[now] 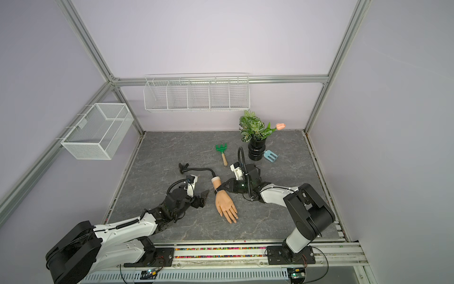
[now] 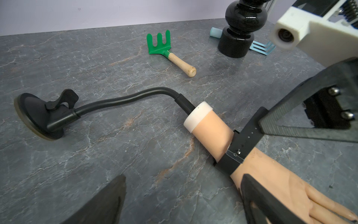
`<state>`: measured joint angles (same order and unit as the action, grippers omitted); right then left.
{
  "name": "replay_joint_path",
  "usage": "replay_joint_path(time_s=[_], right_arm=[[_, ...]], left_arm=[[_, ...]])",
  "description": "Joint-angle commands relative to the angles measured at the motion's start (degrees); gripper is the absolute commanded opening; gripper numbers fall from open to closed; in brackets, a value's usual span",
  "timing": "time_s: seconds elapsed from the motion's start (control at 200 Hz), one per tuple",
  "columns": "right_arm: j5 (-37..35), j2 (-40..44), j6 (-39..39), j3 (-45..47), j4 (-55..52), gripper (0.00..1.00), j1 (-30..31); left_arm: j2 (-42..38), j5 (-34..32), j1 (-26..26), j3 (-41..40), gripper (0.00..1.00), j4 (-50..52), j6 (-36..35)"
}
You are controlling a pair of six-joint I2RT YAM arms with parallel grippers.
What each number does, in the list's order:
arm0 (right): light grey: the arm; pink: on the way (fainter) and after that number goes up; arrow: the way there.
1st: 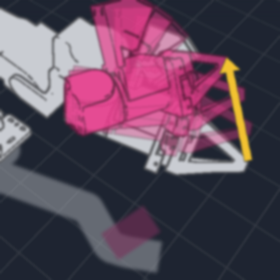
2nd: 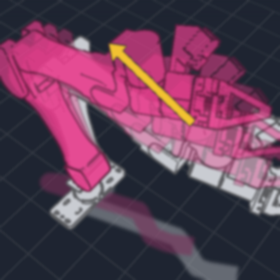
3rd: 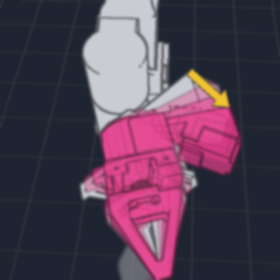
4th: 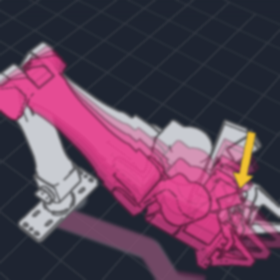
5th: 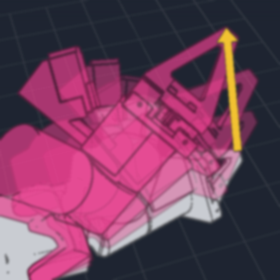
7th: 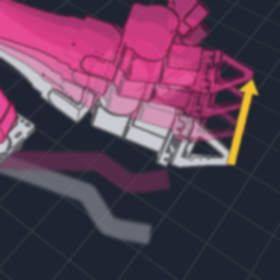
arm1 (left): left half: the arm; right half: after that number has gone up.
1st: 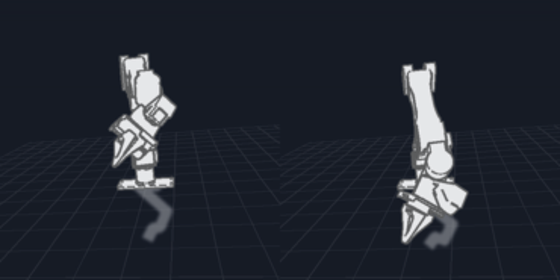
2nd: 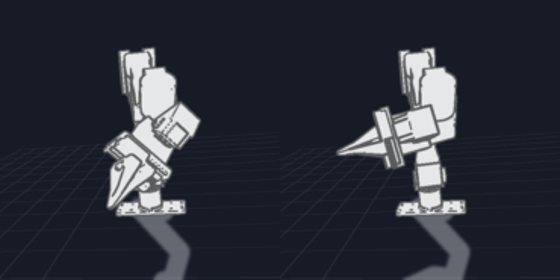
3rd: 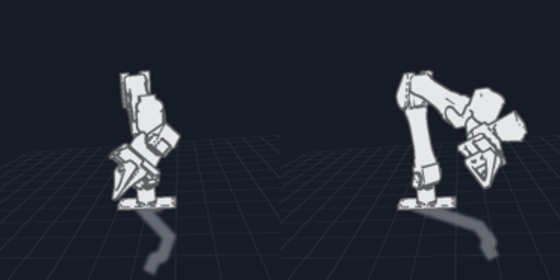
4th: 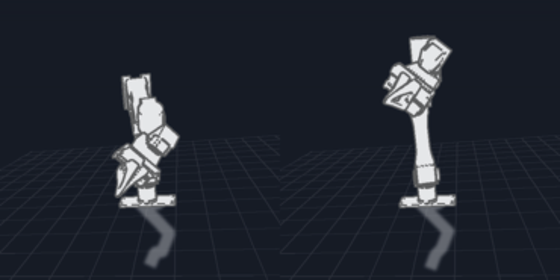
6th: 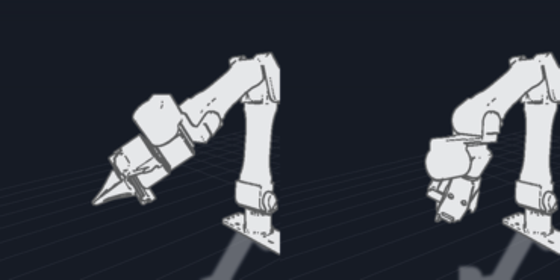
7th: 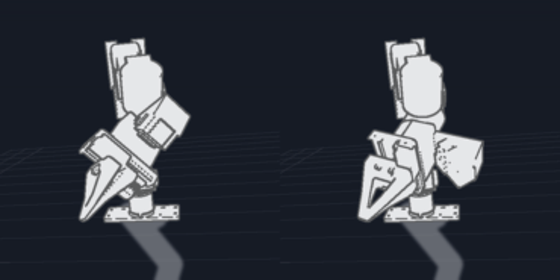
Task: Take off the watch
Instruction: Untie the watch from the hand.
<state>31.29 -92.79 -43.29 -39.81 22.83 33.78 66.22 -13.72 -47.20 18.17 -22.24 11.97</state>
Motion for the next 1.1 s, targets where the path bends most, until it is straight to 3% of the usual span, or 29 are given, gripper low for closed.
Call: replay_joint_path(time_s=[0.0,0.15,0.285,0.485,0.65,0.7,0.915,0.999,1.094], right_arm=[[1.0,0.2,-1.8,-0.8,3.2,0.07,1.1],[1.0,0.2,-2.5,-2.1,3.8,0.07,2.3],[1.2,1.2,-5.3,-3.0,5.7,0.07,3.2],[0.4,2.5,-5.1,-4.5,3.4,0.07,4.9],[-2.8,3.6,-2.2,-5.0,-1.4,0.08,5.9],[-4.3,4.1,-2.5,-4.5,-1.6,0.09,5.9],[-12.8,6.9,-9.6,-1.3,-0.1,0.09,7.0],[-15.7,8.5,-9.3,-1.2,-1.9,0.09,8.0],[-20.4,10.5,-8.3,-0.5,-5.8,0.10,8.6]], left_arm=[[0.5,-0.2,0.2,0.1,0.93,-0.9,-0.5],[1.5,3.7,0.2,0.4,0.94,-5.1,-1.9],[7.4,8.0,0.2,3.2,0.96,-5.4,-4.6],[13.8,9.5,-0.1,4.0,0.96,-15.4,-6.6],[17.4,18.4,-0.7,8.9,0.92,-18.7,-6.7],[18.5,14.6,-2.2,9.7,0.88,-19.2,-5.1],[23.8,-13.7,-9.7,11.9,0.71,-18.4,-0.8],[24.6,-18.3,-10.1,12.3,0.65,-18.4,2.2],[24.4,-18.8,-10.4,11.5,0.61,-21.3,3.0]])
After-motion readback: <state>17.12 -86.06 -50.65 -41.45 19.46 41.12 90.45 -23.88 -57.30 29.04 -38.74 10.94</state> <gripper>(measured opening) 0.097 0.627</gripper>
